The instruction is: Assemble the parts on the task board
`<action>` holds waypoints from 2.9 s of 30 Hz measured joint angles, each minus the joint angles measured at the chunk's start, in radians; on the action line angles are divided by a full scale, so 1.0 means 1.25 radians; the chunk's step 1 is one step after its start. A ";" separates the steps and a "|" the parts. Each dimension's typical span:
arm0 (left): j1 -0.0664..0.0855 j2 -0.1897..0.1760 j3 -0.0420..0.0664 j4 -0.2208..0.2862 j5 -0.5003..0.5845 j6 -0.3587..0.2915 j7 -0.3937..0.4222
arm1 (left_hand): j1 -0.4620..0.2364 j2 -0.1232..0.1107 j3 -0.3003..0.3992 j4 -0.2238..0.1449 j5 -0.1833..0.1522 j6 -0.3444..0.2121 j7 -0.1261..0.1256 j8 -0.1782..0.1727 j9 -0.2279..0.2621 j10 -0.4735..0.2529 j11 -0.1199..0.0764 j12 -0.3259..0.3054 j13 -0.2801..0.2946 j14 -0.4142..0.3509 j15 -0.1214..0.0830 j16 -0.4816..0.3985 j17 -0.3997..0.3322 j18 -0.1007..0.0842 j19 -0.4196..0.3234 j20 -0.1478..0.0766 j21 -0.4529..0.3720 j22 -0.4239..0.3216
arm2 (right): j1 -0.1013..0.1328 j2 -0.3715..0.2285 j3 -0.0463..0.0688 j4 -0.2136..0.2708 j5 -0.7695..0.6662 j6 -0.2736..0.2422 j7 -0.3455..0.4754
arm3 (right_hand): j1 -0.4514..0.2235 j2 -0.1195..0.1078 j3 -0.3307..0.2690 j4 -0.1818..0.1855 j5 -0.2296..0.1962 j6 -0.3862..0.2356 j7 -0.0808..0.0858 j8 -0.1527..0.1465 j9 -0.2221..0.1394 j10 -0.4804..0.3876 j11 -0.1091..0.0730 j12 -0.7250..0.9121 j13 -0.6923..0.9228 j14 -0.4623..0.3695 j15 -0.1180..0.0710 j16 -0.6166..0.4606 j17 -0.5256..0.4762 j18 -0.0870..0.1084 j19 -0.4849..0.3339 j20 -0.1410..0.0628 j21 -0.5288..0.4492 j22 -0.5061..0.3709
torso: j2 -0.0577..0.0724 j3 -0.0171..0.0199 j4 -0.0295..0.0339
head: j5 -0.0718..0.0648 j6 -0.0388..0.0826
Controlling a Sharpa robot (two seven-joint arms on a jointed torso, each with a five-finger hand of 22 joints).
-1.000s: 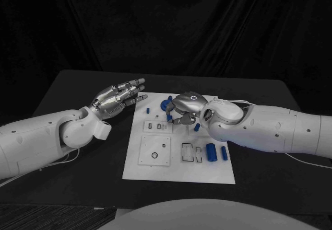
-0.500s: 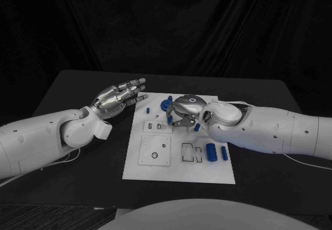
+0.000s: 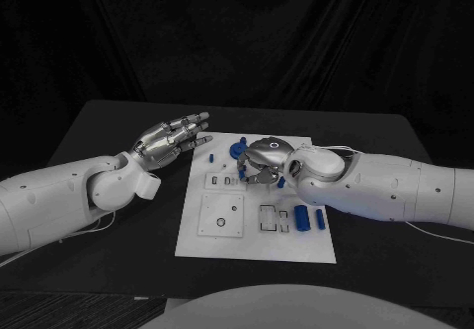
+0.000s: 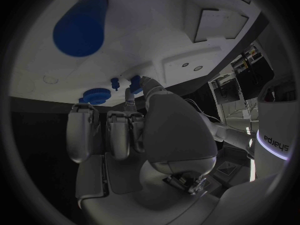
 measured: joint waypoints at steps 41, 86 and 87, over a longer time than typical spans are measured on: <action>0.000 0.004 0.000 -0.005 0.000 0.004 -0.012 | 0.000 0.000 0.002 -0.002 0.000 0.000 0.000 0.000 0.000 0.000 0.000 0.000 0.000 0.000 0.000 0.000 0.000 0.000 0.000 0.000 0.000 0.000 | -0.005 0.005 0.000 -0.006 -0.001 0.032 0.001 | -0.054 -0.008 -0.020 -0.015 -0.175 -0.102 0.013 -0.100 -0.064 -0.001 0.010 0.000 0.000 -0.001 0.011 0.000 0.000 0.000 0.003 0.009 -0.024 0.000 | 0.000 -0.0003 0.0001 | -0.001 0.000; 0.055 -0.006 0.000 0.084 -0.302 -0.253 -0.056 | -0.110 -0.091 -0.151 0.071 -0.486 0.257 0.055 0.150 0.024 1.112 0.026 1.171 1.012 1.120 -0.038 1.224 1.015 -0.041 0.733 -0.085 0.929 0.709 | 0.112 -0.296 0.000 0.219 0.329 -0.165 0.082 | -0.236 0.025 -0.102 0.079 -0.281 -0.087 0.030 -0.098 -0.114 0.001 0.027 0.000 0.000 -0.001 0.025 0.000 0.000 0.000 0.000 0.023 0.008 0.000 | -0.032 0.0235 -0.0304 | 0.041 0.000; 0.062 -0.001 0.001 0.084 -0.329 -0.259 -0.072 | -0.155 -0.090 -0.177 0.076 -0.506 0.279 0.054 0.168 0.029 1.128 0.023 1.174 1.021 1.138 -0.042 1.229 1.028 -0.057 0.796 -0.088 1.001 0.810 | 0.108 -0.300 0.000 0.220 0.333 -0.166 0.084 | -0.237 0.031 -0.102 0.079 -0.276 -0.087 0.030 -0.098 -0.113 0.001 0.027 0.000 0.000 -0.001 0.025 0.000 0.000 0.000 0.000 0.023 0.006 0.000 | -0.036 0.0259 -0.0338 | 0.042 0.000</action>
